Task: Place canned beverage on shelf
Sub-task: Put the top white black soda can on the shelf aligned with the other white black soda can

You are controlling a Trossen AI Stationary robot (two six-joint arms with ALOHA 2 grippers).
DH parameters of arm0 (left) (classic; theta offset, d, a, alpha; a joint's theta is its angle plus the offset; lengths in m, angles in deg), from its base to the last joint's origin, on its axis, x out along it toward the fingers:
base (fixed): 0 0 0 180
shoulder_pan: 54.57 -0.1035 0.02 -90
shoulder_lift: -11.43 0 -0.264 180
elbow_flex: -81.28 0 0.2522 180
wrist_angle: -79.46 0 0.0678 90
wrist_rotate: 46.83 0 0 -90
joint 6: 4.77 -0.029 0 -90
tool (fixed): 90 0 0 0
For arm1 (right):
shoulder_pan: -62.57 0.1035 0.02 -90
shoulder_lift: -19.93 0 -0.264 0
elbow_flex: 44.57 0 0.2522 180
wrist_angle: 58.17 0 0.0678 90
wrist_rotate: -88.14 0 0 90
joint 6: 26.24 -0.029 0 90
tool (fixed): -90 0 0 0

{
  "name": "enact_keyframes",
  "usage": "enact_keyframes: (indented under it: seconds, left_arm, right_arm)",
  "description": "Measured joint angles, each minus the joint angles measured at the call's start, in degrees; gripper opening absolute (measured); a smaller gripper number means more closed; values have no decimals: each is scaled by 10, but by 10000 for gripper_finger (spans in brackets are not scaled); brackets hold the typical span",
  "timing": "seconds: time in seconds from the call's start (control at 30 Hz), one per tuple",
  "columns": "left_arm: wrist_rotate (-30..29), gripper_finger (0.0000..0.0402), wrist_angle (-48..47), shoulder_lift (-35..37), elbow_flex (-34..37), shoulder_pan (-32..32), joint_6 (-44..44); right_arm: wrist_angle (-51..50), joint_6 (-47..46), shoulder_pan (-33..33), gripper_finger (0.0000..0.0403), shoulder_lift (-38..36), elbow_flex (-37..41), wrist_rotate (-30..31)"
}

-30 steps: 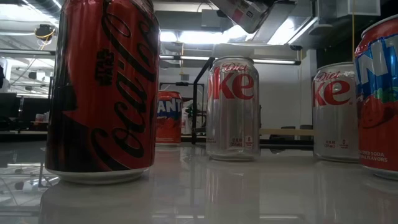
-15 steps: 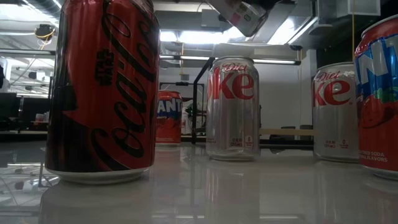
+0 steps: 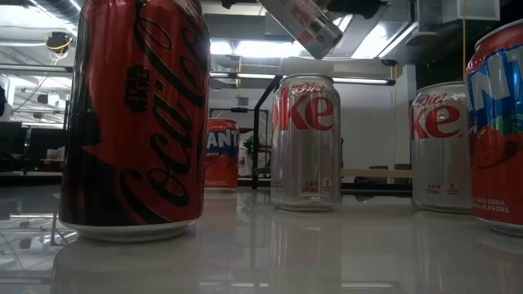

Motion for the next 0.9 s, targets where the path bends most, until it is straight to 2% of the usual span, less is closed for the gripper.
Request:
enact_keyframes:
  seconds: [0.3, 0.43, 0.7, 0.9]
  left_arm:
    - [37, 243, -9, -8, -15, -43, 6]
    - [51, 243, -38, -48, -85, -51, -10]
    - [62, 243, -191, -163, -275, -67, -41]
    - [65, 243, -263, -206, -331, -78, -45]
  right_arm:
    - [-14, 0, 0, 369, -25, 0, 0]
    - [-14, 0, 0, 370, -23, 0, 0]
    - [-31, 0, 0, 370, -21, 0, 0]
    - [-51, 0, 0, 370, -20, 0, 0]
